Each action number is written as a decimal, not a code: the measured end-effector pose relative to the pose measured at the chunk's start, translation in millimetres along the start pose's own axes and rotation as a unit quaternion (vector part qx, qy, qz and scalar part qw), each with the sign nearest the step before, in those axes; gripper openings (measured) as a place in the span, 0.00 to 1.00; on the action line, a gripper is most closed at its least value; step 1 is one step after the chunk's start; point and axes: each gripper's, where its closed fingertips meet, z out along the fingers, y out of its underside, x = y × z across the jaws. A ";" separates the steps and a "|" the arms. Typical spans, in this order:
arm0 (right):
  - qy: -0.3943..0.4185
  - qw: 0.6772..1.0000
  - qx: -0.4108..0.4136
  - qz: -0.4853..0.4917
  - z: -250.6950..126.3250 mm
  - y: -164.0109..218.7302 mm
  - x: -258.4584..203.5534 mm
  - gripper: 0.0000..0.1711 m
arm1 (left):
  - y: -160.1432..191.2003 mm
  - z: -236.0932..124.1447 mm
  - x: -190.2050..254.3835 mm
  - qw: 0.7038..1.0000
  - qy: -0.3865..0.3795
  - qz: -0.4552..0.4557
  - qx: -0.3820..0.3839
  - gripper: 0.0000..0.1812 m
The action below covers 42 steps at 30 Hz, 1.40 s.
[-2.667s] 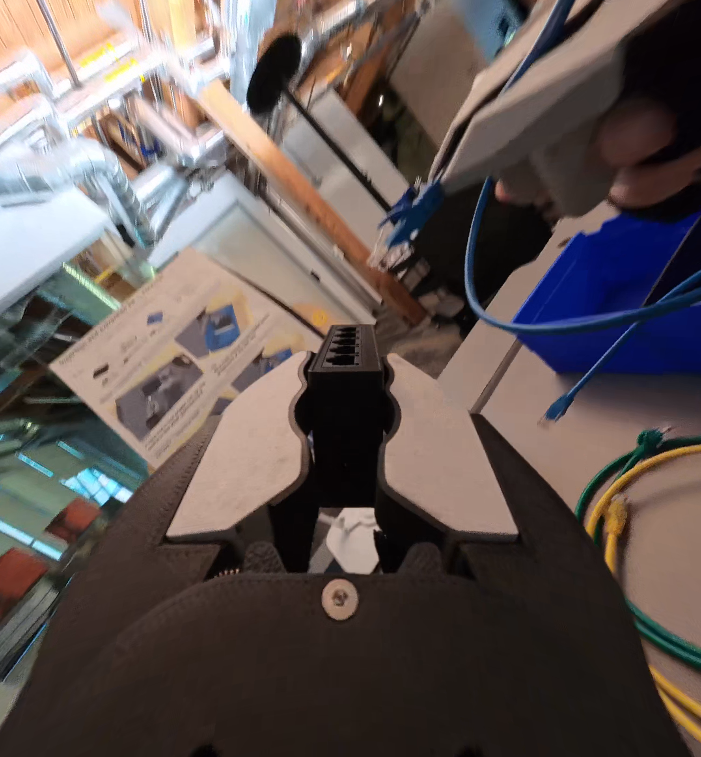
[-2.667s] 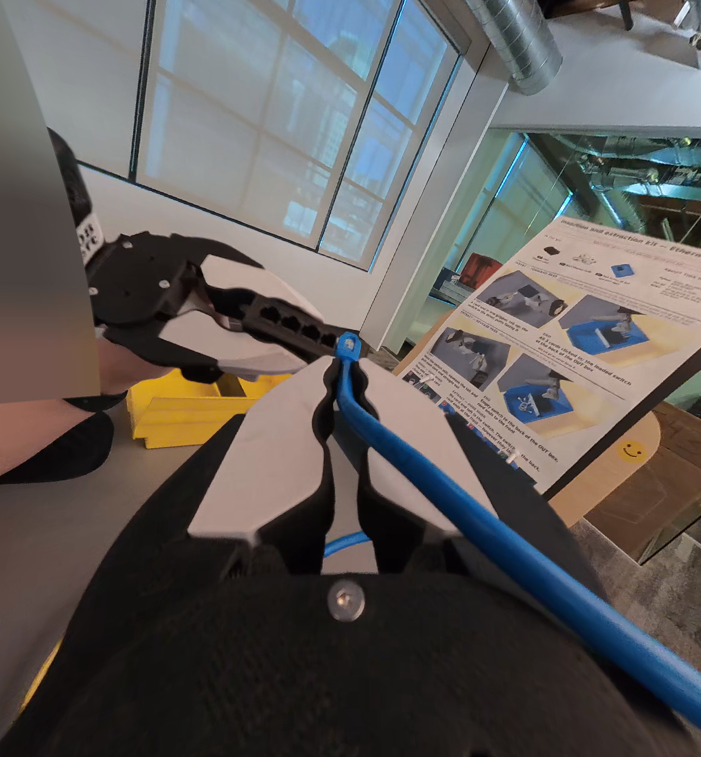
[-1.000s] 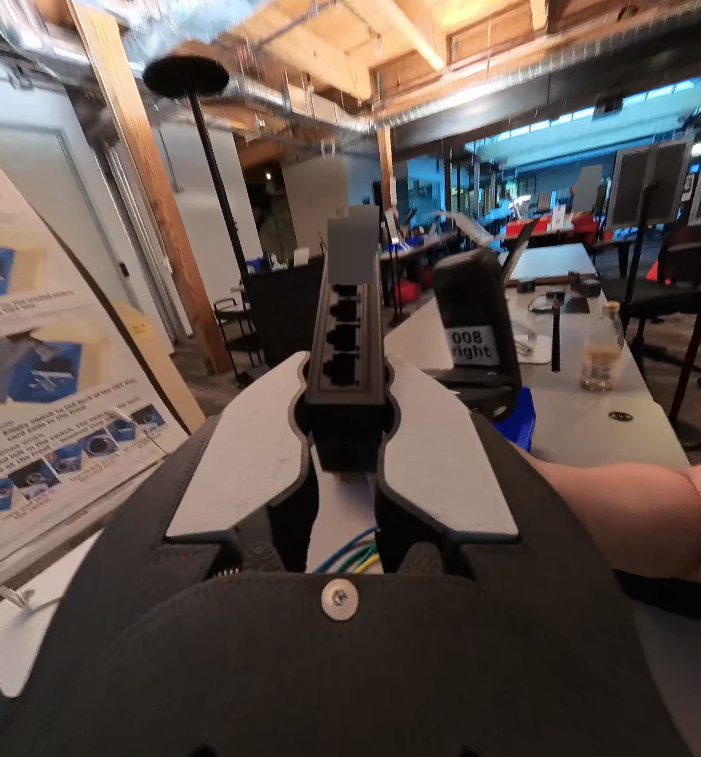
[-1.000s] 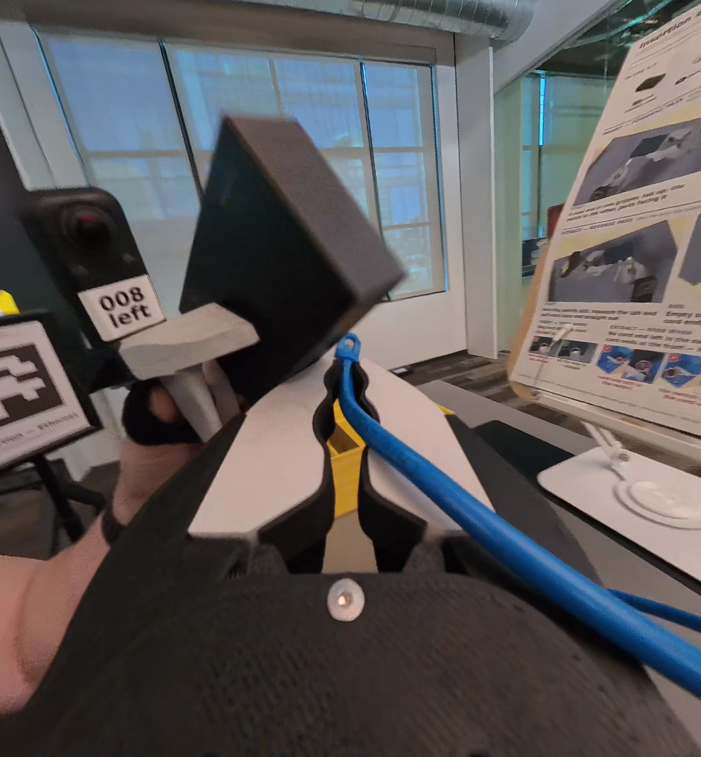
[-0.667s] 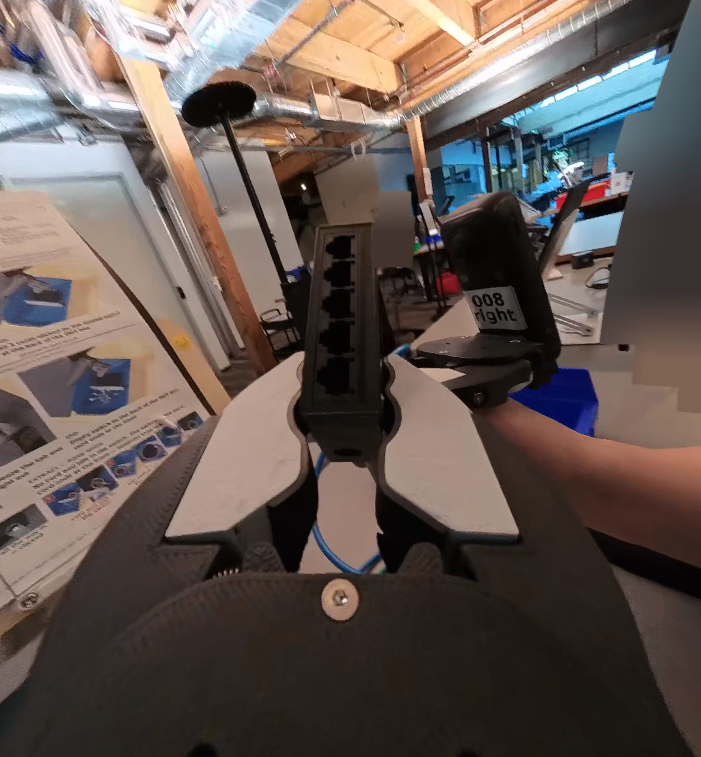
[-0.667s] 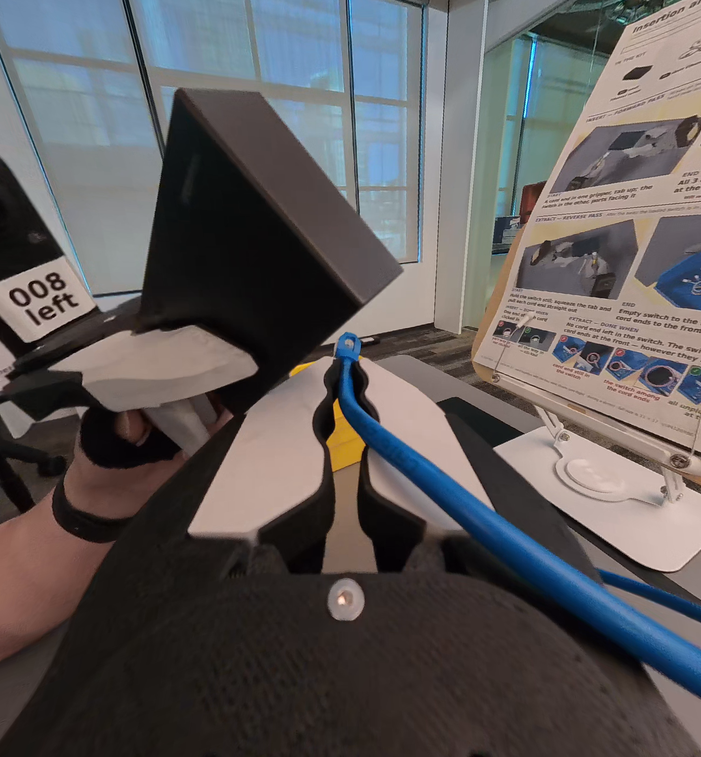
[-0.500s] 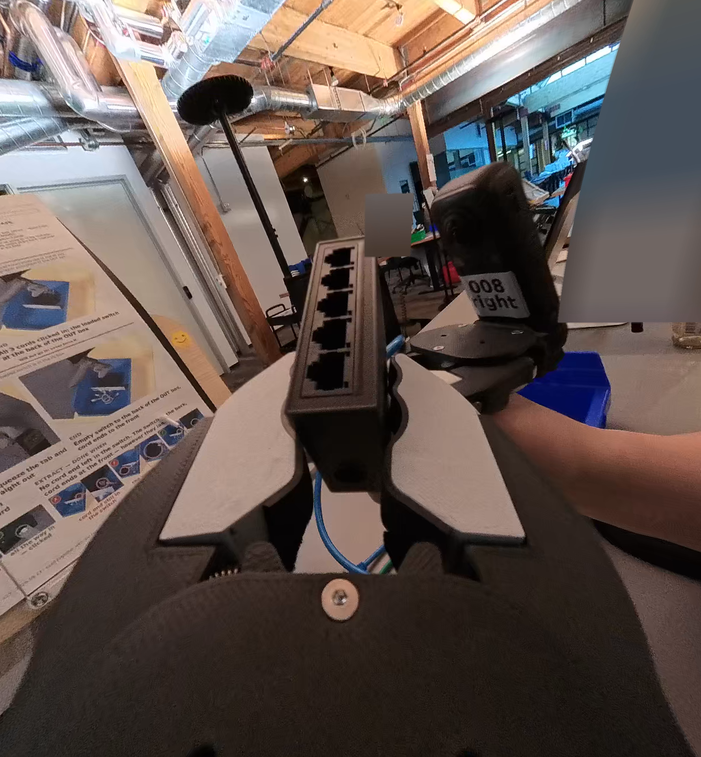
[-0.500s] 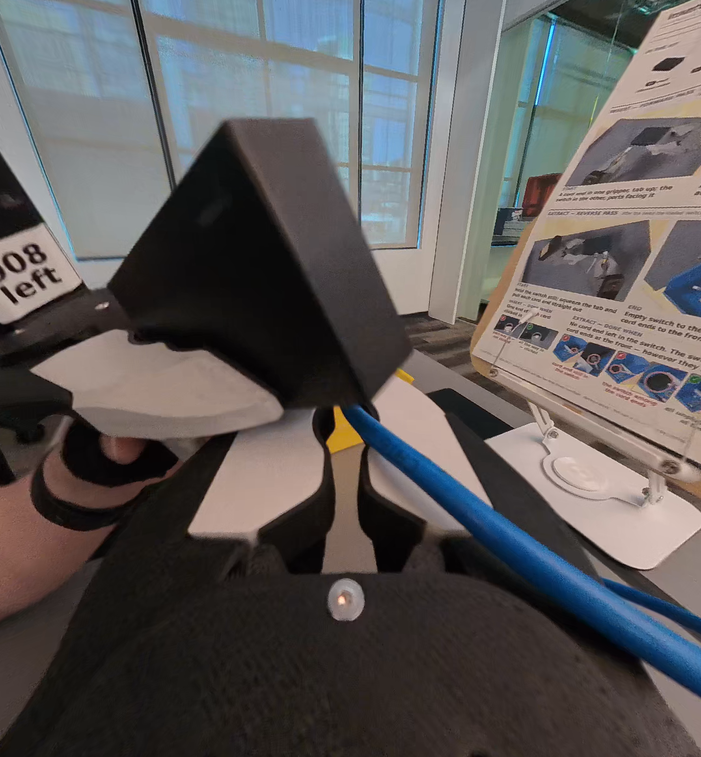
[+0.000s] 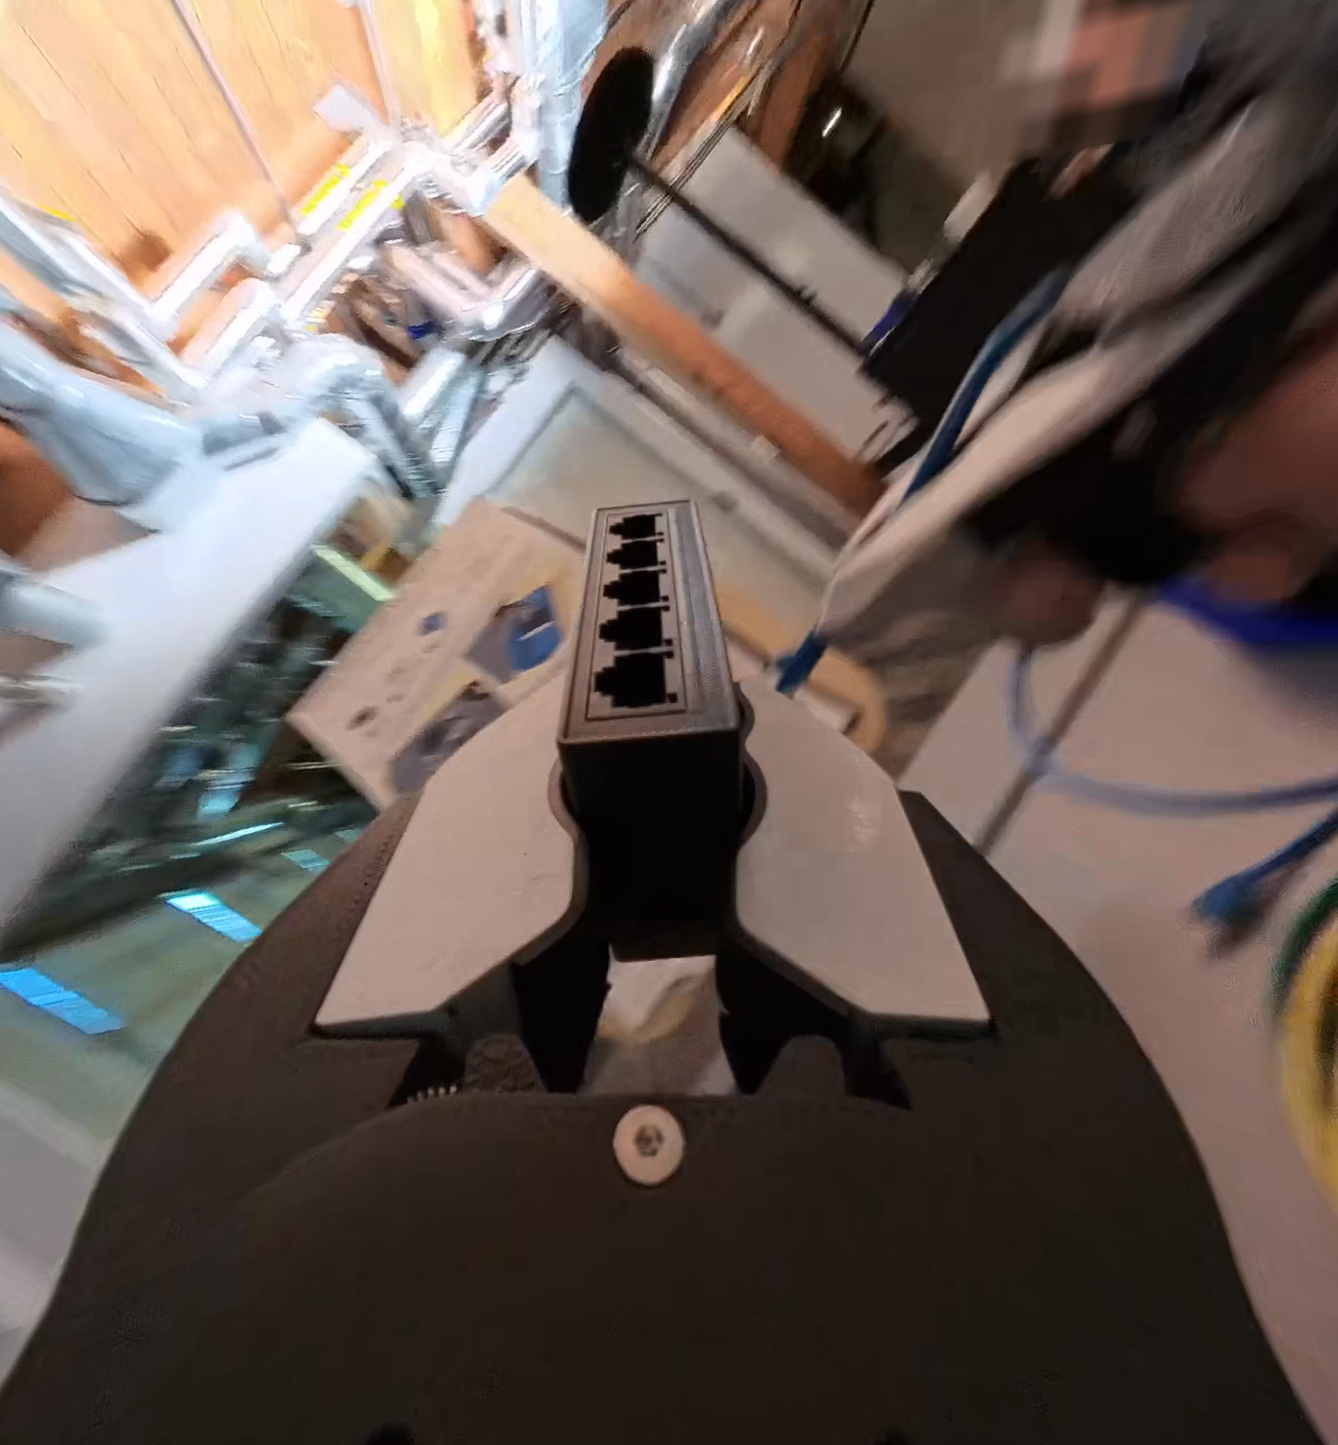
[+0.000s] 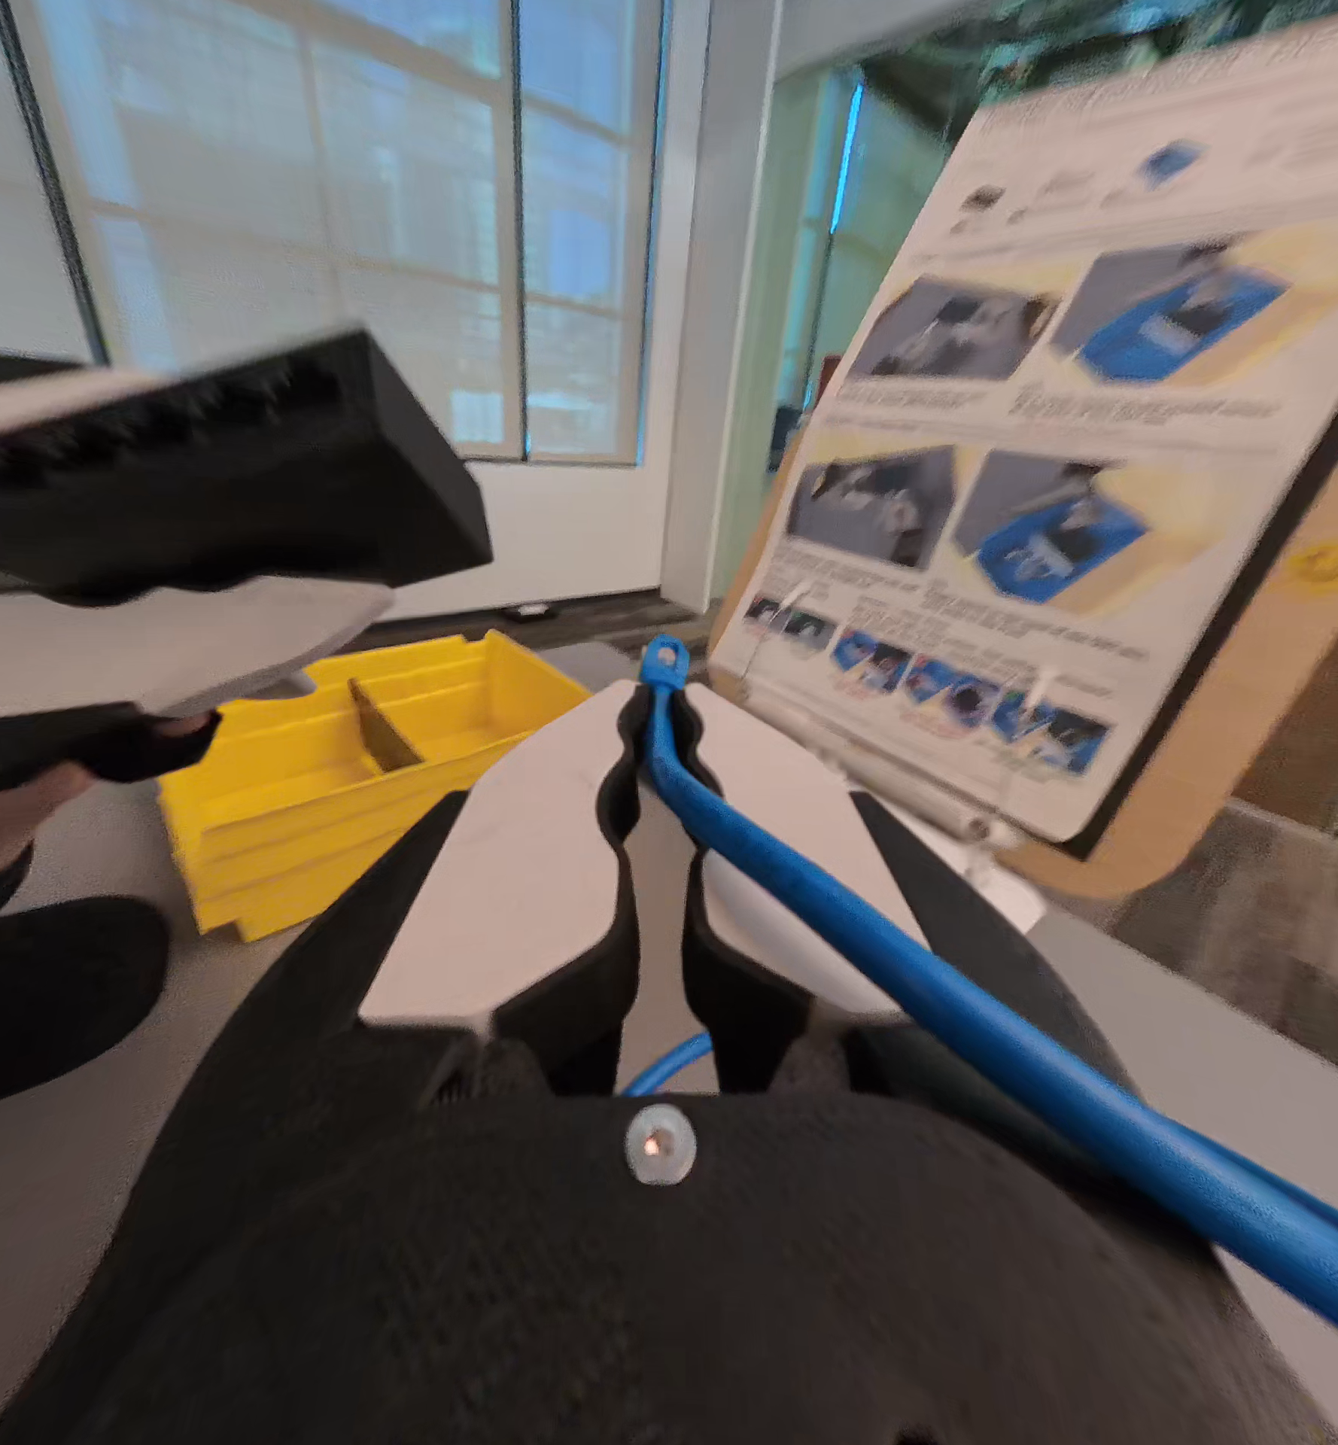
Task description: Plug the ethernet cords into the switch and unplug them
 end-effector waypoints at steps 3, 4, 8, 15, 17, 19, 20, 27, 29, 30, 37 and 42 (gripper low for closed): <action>0.015 0.997 0.050 -0.056 -20.4 -35.8 0.1 0.03 | 27.3 0.7 -3.2 0.993 -0.012 0.106 -0.043 0.17; 0.001 0.994 0.071 -0.083 -26.4 -47.7 -9.8 0.03 | 34.0 1.3 -1.9 0.991 -0.011 0.125 -0.050 0.16; -0.045 0.987 0.064 -0.138 -32.9 -60.2 -42.7 0.03 | 46.2 3.2 3.3 0.989 0.007 0.135 -0.062 0.16; -0.088 0.981 0.013 -0.172 -22.4 -39.5 -58.5 0.04 | 36.9 -0.1 4.5 0.988 0.010 0.149 -0.042 0.16; -0.095 0.979 0.018 -0.178 -22.6 -39.7 -60.4 0.04 | 32.6 -2.3 6.1 0.988 0.018 0.151 -0.034 0.16; -0.098 0.976 0.010 -0.194 -24.8 -39.4 -60.5 0.04 | 30.4 -4.5 7.3 0.986 0.024 0.160 -0.030 0.16; -0.105 0.975 0.010 -0.197 -26.7 -40.5 -62.0 0.04 | 28.6 -5.6 9.4 0.986 0.031 0.163 -0.025 0.16; -0.122 0.978 -0.008 -0.170 -34.6 -45.5 -63.2 0.03 | 17.1 -7.9 12.1 0.979 0.022 0.201 -0.020 0.16; -0.120 0.976 -0.007 -0.183 -36.0 -46.7 -63.6 0.03 | 14.5 -8.4 12.2 0.979 0.021 0.200 -0.018 0.16; -0.117 0.974 -0.008 -0.192 -36.3 -46.4 -63.6 0.03 | 13.9 -8.7 12.7 0.980 0.023 0.199 -0.018 0.16; -0.135 0.968 0.018 -0.208 -40.8 -52.2 -71.1 0.03 | -1.0 -14.4 11.9 0.986 0.031 0.163 0.012 0.16; -0.147 0.973 0.043 -0.170 -40.1 -56.0 -71.9 0.04 | -4.9 -18.4 11.4 0.987 0.041 0.156 0.009 0.16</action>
